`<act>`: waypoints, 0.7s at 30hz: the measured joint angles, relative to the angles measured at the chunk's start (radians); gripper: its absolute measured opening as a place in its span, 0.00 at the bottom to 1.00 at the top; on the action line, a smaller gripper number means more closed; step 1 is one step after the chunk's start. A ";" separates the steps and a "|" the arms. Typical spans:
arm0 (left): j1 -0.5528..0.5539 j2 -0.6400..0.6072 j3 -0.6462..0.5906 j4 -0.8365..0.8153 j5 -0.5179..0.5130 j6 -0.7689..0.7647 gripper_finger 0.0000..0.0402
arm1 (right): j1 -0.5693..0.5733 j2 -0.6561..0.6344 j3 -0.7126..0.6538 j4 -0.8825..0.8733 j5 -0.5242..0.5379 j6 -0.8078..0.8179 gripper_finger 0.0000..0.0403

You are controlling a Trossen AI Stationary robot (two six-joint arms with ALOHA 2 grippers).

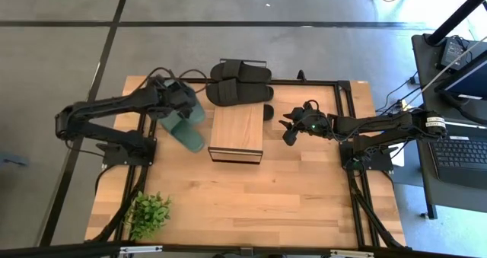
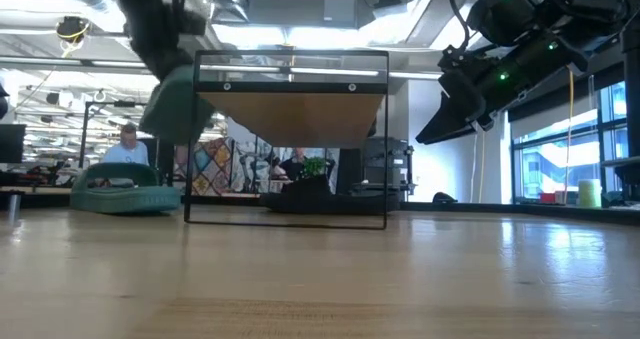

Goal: Pick and place slides into the shelf
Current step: Put the green slipper under the shelf

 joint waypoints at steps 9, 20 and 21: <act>-0.119 0.000 0.208 -0.218 -0.094 -0.107 0.00 | 0.000 0.000 0.000 0.000 -0.003 0.097 0.34; -0.304 0.001 0.274 -0.143 -0.151 -0.038 0.00 | -0.010 0.000 0.000 0.204 -0.228 0.358 0.43; -0.321 0.003 0.274 -0.126 -0.157 -0.032 0.00 | -0.013 0.000 0.000 0.217 -0.229 0.387 0.45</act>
